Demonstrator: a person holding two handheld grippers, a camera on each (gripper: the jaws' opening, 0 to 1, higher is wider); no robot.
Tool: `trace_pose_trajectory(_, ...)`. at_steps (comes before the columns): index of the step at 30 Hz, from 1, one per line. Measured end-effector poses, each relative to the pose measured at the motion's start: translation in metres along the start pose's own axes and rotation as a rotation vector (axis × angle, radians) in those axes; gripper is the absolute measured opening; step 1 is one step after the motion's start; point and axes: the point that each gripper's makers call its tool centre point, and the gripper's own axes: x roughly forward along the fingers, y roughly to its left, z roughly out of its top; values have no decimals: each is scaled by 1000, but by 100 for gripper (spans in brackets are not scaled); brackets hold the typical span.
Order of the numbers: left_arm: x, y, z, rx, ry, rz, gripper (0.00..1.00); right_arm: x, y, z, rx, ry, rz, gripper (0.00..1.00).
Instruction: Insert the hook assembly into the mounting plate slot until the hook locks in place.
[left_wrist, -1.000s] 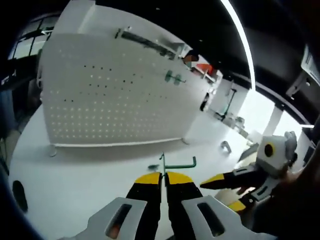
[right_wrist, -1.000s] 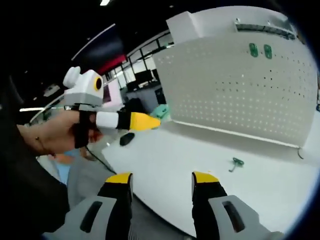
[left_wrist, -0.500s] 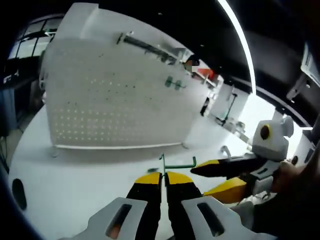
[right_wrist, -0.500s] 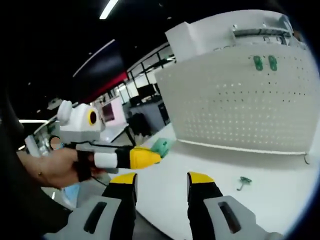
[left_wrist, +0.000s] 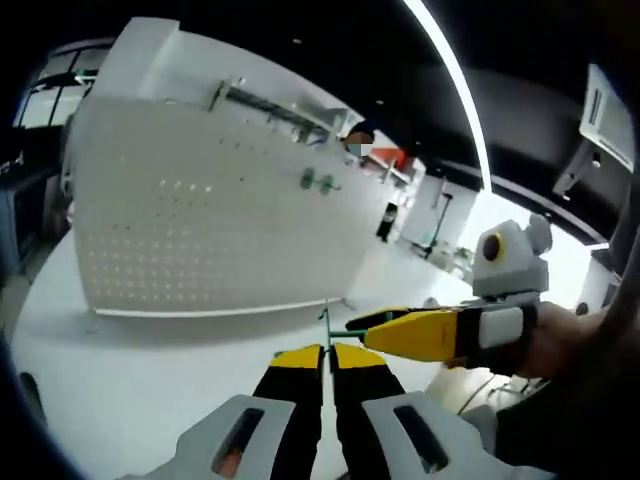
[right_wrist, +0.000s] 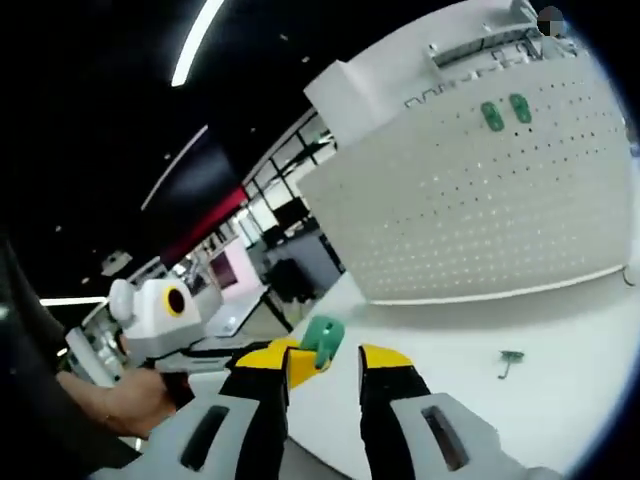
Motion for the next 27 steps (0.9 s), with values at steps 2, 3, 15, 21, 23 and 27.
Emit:
trace_pose_trajectory(2, 0, -3, 0, 1, -5, -8, 2, 0, 1, 1, 27, -9, 5, 22)
trace_pose_trajectory(3, 0, -5, 1, 2, -8, -13, 2, 0, 1, 2, 55, -20, 7, 19)
trace_pose_trajectory(15, -1, -15, 2, 73, -15, -23, 2, -2, 4, 1, 166, -25, 29, 2)
trace_pose_trajectory(21, -1, -14, -2, 95, -8, -10, 2, -2, 3, -3, 218, -18, 24, 1)
trace_pose_trajectory(23, -2, -14, -2, 100, -6, -8, 2, -2, 3, -3, 216, -18, 25, 1)
trace_pose_trajectory(27, -1, -14, -3, 106, -1, -10, 3, -2, 4, -4, 183, -14, 26, 1)
